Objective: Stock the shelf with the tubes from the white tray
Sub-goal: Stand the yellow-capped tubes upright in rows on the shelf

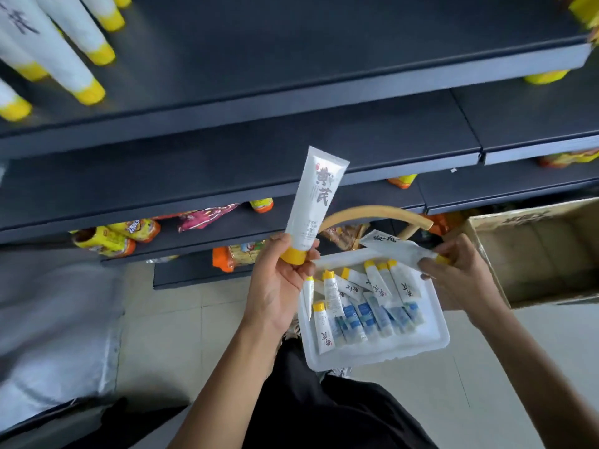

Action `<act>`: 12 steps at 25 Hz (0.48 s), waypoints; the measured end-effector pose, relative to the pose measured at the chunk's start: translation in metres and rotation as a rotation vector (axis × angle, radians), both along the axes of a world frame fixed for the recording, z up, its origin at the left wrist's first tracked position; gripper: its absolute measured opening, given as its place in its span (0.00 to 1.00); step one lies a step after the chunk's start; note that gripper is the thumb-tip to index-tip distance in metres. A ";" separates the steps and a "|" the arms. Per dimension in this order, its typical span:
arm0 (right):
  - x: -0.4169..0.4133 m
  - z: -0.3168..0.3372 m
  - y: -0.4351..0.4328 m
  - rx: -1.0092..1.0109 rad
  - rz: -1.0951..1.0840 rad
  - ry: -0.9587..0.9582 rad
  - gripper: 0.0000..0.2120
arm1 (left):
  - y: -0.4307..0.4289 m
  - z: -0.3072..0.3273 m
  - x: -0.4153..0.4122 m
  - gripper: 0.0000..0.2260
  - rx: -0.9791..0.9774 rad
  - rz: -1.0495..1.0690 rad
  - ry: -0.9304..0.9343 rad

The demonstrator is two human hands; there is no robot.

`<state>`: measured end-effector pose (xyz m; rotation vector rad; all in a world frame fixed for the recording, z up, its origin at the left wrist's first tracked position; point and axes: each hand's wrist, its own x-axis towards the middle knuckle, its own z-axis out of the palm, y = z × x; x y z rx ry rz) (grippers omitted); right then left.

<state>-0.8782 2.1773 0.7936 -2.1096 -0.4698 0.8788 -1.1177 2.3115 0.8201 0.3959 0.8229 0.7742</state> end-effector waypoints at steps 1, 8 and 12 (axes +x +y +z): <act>-0.004 0.014 -0.002 0.057 -0.016 0.018 0.19 | 0.001 0.009 -0.001 0.10 0.040 -0.006 -0.029; -0.027 0.090 0.007 0.457 -0.042 0.001 0.16 | 0.027 0.075 0.001 0.18 0.345 -0.053 -0.188; -0.036 0.121 0.038 0.603 0.044 -0.006 0.16 | 0.055 0.109 0.006 0.21 0.463 -0.049 -0.236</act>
